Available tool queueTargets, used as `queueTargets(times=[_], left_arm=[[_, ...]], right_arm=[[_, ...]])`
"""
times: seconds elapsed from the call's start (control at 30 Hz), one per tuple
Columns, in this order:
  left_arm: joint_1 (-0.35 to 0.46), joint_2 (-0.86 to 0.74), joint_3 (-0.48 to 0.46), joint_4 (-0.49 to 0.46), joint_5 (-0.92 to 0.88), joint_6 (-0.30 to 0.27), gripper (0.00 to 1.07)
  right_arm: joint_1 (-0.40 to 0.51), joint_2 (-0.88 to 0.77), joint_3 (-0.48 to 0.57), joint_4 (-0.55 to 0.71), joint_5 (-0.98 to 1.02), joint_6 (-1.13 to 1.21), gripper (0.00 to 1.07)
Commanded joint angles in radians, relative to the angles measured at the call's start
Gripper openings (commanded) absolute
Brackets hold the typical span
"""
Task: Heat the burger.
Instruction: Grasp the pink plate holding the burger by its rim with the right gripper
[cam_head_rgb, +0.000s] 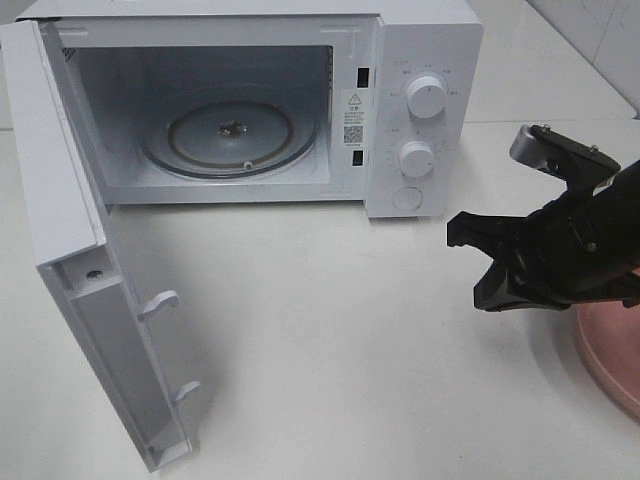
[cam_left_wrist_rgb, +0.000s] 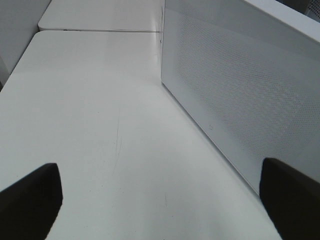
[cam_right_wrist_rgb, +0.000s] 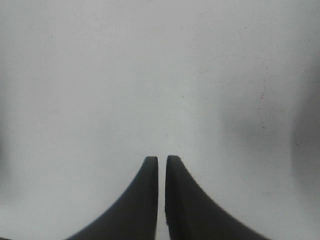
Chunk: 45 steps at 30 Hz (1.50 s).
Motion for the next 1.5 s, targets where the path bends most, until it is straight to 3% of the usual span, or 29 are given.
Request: queueTargets(times=[0.03,0.4,0.57,0.63,0.67,0.7,0.73,0.8,0.83,0.87,1.5], left_arm=[[-0.004,-0.018,0.003,-0.002,-0.015,0.001,1.00],[-0.004,-0.018,0.003,-0.002,-0.015,0.001,1.00],[-0.004,-0.018,0.003,-0.002,-0.015,0.001,1.00],[-0.004,-0.018,0.003,-0.002,-0.015,0.001,1.00],[-0.004,-0.018,0.003,-0.002,-0.015,0.001,1.00],[-0.004,-0.018,0.003,-0.002,-0.015,0.001,1.00],[-0.004,-0.018,0.003,-0.002,-0.015,0.001,1.00],[-0.004,-0.018,0.003,-0.002,-0.015,0.001,1.00],[-0.004,-0.018,0.003,-0.002,-0.015,0.001,1.00],[-0.004,-0.018,0.003,-0.002,-0.015,0.001,1.00],[-0.004,-0.018,0.003,-0.002,-0.015,0.001,1.00]], right_arm=[[-0.005,-0.027,-0.050,-0.155,0.139,-0.015,0.08],[-0.005,-0.050,-0.108,-0.353,0.371,-0.010,0.12],[-0.005,-0.050,-0.109,-0.430,0.383,0.025,0.24],[-0.005,-0.050,-0.109,-0.493,0.383,0.074,0.47],[-0.005,-0.050,-0.109,-0.493,0.383,0.074,0.47],[-0.005,-0.050,-0.109,-0.535,0.383,0.098,0.66],[-0.005,-0.050,-0.109,-0.535,0.383,0.098,0.66],[-0.005,-0.050,-0.109,-0.588,0.383,0.110,0.93],[-0.005,-0.050,-0.109,-0.588,0.383,0.110,0.93],[-0.005,-0.050,-0.109,-0.610,0.383,0.119,1.03],[-0.005,0.090,-0.108,-0.643,0.315,0.173,0.97]])
